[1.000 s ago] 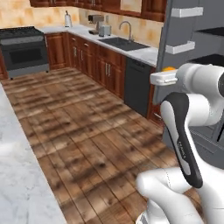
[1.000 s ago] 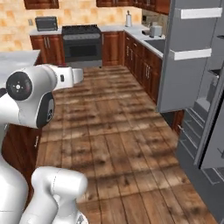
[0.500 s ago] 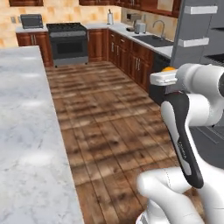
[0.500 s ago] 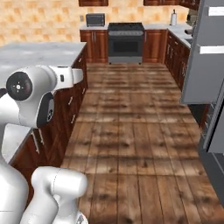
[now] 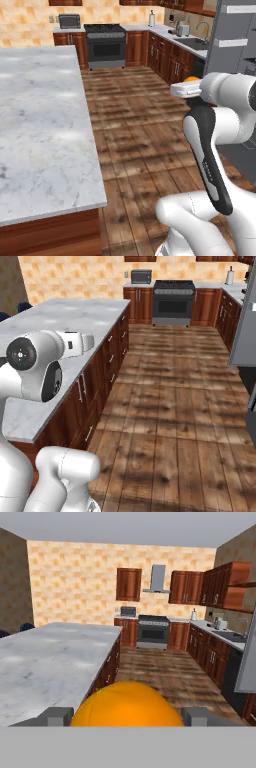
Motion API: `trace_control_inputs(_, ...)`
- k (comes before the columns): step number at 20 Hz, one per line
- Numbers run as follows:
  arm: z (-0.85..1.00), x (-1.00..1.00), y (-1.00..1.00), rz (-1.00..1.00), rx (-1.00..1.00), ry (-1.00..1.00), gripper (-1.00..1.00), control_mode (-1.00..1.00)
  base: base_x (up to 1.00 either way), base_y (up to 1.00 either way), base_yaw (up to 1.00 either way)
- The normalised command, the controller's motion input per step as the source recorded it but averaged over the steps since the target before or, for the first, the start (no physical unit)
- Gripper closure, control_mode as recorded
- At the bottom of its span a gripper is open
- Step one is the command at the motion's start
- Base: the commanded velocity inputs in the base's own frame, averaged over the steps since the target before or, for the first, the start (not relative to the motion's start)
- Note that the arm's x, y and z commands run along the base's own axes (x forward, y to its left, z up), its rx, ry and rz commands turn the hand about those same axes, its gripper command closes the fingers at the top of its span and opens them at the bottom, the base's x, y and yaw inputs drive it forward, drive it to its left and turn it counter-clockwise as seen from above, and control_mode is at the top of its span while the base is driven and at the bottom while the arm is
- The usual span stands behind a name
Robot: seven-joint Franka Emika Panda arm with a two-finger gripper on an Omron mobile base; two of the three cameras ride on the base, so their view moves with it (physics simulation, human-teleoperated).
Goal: Retrieve the orange and tangerine from the fridge and place them into the bowl on the dining table.
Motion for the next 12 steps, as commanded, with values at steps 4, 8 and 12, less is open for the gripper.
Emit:
trace_control_inputs(4,0.0,0.0,0.0,0.0,0.0,0.0,1.0,1.0,-0.72,0.55,0.2)
trace_control_inputs(8,0.0,0.0,0.0,0.0,0.0,0.0,1.0,1.0,0.0,0.99,0.04)
trace_control_inputs(12,0.0,0.0,0.0,0.0,0.0,0.0,1.0,1.0,0.08,1.0,0.0)
